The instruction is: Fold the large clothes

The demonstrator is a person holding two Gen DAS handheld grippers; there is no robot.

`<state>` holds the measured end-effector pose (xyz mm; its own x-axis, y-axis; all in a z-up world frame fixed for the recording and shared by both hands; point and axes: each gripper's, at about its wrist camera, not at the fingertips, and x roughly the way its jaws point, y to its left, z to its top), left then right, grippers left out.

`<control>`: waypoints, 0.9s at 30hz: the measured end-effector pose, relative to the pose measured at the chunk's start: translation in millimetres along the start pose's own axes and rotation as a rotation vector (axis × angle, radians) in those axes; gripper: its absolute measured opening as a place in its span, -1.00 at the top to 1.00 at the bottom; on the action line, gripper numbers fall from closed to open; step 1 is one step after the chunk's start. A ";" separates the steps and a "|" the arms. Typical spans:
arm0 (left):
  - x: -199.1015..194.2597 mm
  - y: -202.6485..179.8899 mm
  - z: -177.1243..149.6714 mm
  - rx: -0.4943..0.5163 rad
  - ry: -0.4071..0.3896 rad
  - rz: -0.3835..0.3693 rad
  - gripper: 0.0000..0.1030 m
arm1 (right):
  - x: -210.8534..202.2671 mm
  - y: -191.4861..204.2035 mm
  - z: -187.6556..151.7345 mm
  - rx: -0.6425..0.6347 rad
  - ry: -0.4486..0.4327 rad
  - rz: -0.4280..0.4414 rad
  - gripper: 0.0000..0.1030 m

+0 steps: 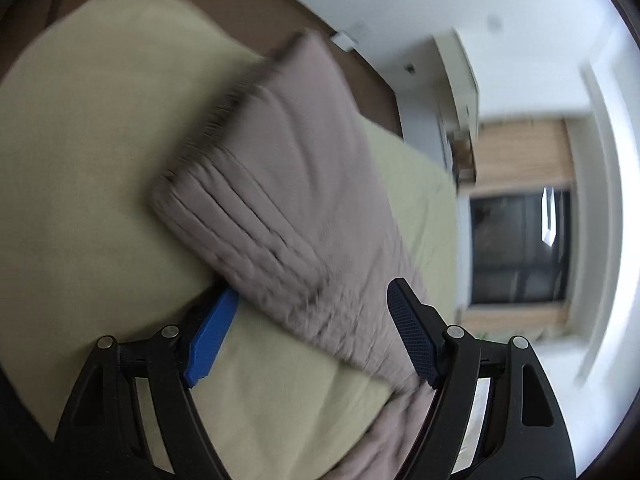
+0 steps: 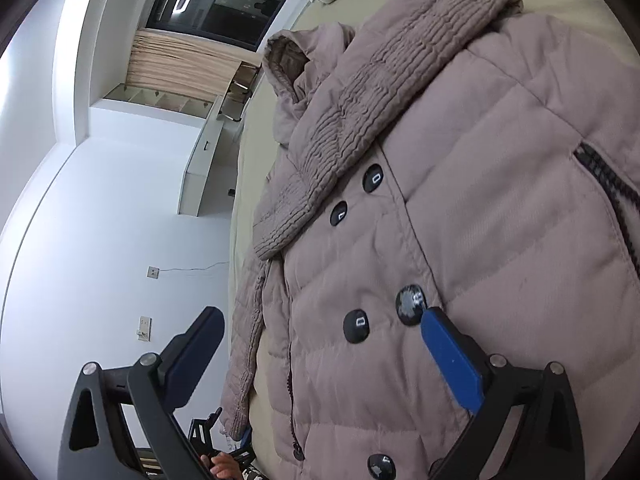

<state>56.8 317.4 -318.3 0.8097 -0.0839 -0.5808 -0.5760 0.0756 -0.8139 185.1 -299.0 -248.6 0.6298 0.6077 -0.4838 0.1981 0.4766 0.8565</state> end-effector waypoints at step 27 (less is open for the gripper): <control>88.8 -163.4 -482.2 1.738 0.173 0.041 0.65 | -3.3 -24.6 53.4 0.052 0.107 0.048 -0.77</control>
<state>168.8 -181.5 -243.0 0.7121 -0.1420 -0.6876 0.2795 0.9557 0.0921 218.2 -346.7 -258.5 0.5560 0.6949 -0.4559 0.2098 0.4134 0.8860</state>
